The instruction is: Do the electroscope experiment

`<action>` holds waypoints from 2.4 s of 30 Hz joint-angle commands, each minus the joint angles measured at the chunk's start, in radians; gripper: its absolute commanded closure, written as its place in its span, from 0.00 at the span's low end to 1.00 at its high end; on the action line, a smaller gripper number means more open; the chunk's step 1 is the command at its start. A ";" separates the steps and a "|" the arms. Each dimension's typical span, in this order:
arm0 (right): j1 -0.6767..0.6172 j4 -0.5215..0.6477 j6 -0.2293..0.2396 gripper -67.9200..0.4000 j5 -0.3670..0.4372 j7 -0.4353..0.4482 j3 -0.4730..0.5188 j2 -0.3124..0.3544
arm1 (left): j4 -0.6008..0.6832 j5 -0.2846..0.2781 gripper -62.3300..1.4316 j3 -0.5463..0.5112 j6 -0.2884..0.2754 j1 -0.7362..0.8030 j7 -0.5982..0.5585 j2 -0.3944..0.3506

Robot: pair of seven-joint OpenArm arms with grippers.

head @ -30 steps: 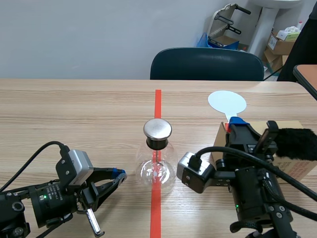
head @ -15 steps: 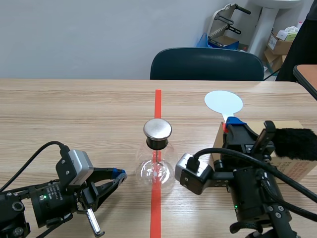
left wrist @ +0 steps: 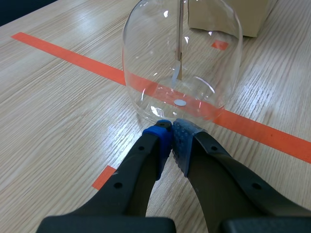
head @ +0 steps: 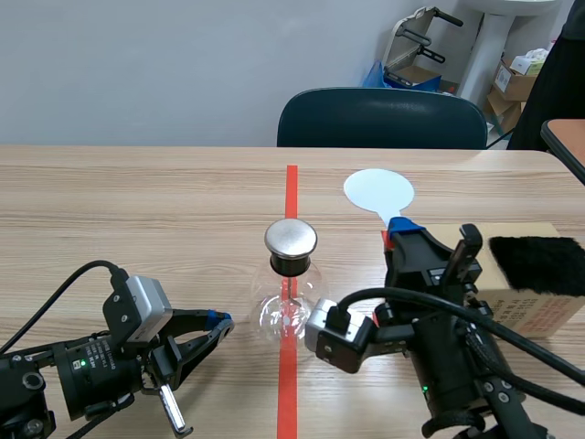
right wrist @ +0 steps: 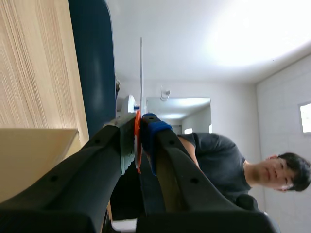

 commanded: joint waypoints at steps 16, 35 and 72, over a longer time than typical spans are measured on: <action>0.011 0.016 -0.010 0.97 -0.008 0.324 0.003 0.008 | 0.023 0.001 0.91 -0.007 -0.002 0.000 -0.014 0.008; 0.011 0.016 -0.010 0.97 -0.008 0.411 0.003 0.008 | 0.023 0.001 0.91 -0.007 -0.002 0.000 -0.014 0.008; -0.013 0.016 -0.011 0.97 -0.008 -0.181 0.042 0.008 | 0.023 0.000 0.91 -0.007 -0.002 0.000 -0.013 0.008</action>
